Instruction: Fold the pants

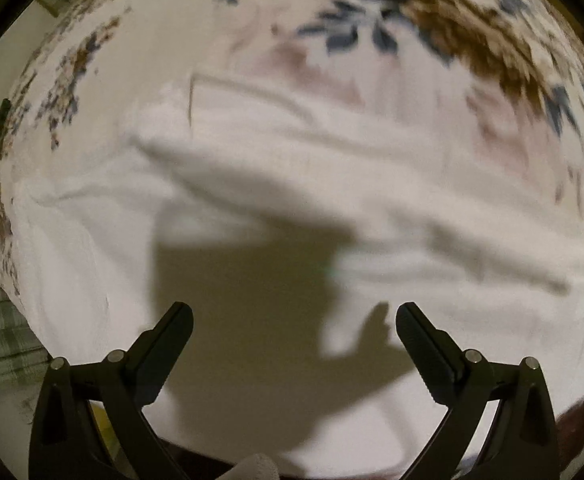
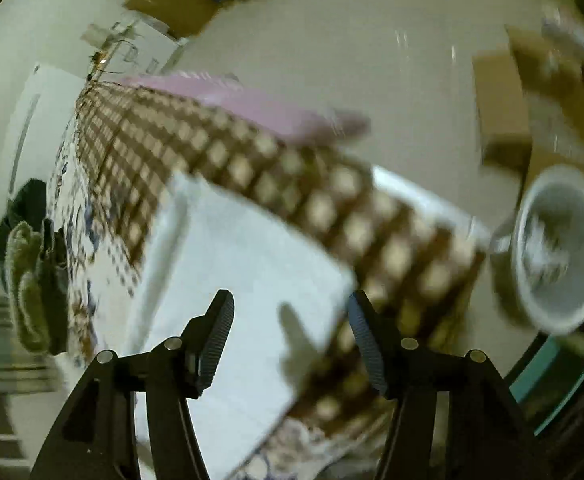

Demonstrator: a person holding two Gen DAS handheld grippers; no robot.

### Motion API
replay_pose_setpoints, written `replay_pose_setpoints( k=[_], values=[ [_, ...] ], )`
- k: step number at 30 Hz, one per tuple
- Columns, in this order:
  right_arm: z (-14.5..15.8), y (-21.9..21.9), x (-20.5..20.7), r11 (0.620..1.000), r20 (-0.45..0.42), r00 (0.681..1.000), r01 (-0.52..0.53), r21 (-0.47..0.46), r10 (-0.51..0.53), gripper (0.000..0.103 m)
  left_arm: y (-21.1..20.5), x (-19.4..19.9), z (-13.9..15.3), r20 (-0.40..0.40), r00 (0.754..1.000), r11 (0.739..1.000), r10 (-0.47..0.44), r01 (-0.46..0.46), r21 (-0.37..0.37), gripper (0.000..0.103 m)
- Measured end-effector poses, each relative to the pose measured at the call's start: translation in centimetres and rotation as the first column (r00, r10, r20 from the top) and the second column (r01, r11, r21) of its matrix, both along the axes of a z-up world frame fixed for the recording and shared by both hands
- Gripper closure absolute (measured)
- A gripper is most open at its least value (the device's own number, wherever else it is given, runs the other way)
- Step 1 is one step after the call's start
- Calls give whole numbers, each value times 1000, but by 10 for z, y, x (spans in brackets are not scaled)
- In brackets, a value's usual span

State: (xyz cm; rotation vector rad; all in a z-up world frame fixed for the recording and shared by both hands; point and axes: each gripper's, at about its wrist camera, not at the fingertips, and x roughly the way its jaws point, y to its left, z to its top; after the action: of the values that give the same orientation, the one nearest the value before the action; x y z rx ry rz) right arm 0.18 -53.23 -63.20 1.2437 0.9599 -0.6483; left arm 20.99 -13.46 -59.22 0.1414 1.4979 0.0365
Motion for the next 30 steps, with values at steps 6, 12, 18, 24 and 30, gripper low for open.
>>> replay_pose_setpoints(
  k=[6,12,18,24,30],
  values=[
    [-40,11,-8,988,320,937,105,117,-138,41,38,-7,-26,-90,994,998,59,-59,1,0],
    [-60,14,27,987,401,910,51,151,-108,51,57,8,-34,-113,989,994,93,-98,-45,0],
    [-32,25,50,999,224,974,41,-31,-33,96,62,25,-26,-73,995,997,73,-74,-15,0],
    [21,64,95,917,-88,982,-187,-352,167,97,75,34,-11,-27,997,997,76,-76,-5,0],
    [57,120,138,744,-314,909,-408,-530,275,98,116,46,9,10,995,995,101,-101,-23,0]
  ],
)
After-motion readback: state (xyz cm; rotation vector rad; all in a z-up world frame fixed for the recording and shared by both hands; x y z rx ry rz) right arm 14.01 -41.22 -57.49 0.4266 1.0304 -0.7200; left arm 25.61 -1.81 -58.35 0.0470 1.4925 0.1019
